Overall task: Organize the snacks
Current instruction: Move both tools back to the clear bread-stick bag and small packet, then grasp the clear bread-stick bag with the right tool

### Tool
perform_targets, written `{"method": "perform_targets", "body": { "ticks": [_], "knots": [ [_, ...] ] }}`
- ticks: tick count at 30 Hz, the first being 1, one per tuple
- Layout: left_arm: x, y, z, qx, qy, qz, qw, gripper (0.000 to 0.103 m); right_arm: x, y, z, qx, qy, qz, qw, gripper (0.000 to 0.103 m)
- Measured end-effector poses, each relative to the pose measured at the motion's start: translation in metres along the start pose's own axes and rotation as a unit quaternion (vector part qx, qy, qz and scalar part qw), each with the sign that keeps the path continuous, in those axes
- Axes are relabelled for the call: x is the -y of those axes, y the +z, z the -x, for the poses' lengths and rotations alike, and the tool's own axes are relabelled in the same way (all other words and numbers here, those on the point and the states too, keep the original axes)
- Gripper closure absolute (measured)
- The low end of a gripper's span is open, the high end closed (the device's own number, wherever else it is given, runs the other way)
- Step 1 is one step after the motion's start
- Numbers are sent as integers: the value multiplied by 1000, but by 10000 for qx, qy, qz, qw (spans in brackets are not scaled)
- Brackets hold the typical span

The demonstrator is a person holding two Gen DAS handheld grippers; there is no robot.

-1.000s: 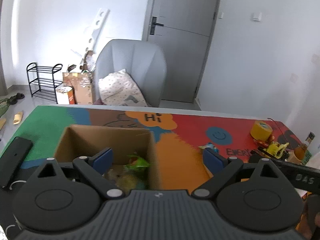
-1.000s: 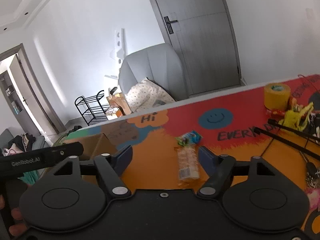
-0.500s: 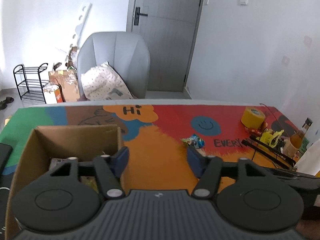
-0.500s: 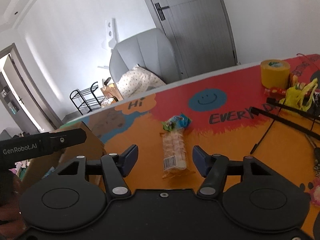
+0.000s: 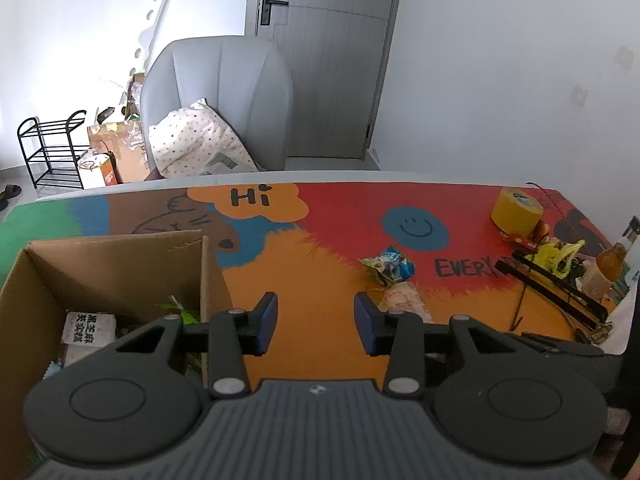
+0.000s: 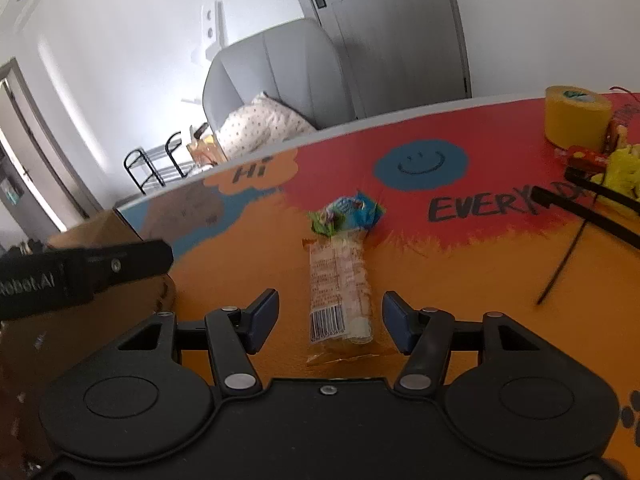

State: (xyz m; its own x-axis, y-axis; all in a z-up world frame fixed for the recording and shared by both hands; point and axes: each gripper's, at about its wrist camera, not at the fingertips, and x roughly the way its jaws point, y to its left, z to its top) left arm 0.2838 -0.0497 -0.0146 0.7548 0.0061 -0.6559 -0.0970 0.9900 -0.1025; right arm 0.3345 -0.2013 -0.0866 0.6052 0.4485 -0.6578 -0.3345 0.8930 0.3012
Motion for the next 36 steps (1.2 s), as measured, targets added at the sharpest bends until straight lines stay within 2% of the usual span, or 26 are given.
{"method": "perform_targets", "body": {
  "ticks": [3,4,6,16,24,25,28,30,36],
  "knots": [
    [2,2,-6,-39,25,3,10000,62,1,-4,-5,-71,-10,154,9999,67],
    [4,2,-8,-50,23,-14,10000,62,3,-4,-4,-72,-17,209,9998,70],
    [7,3,-12,-83,21,-23,10000,62,7,-3,0,-109,82,174,9998,70],
    [35,5,-19,-113,-11,-103,9999,61,38,-13,29,-26,-127,-26,9999,70],
    [58,4,-32,-40,-42,-200,9998,57,64,-9,34,73,-248,-235,9994,70],
    [60,4,-35,-8,-53,-212,9998,56,64,-9,33,83,-255,-240,9994,70],
    [66,4,-45,26,49,-276,9996,43,69,-6,30,118,-281,-287,9991,70],
    [68,4,-53,6,71,-231,9997,32,70,-4,27,132,-293,-300,9990,70],
    [68,3,-81,-11,248,-77,9997,29,74,2,18,221,-295,-350,9987,70]
  ]
}}
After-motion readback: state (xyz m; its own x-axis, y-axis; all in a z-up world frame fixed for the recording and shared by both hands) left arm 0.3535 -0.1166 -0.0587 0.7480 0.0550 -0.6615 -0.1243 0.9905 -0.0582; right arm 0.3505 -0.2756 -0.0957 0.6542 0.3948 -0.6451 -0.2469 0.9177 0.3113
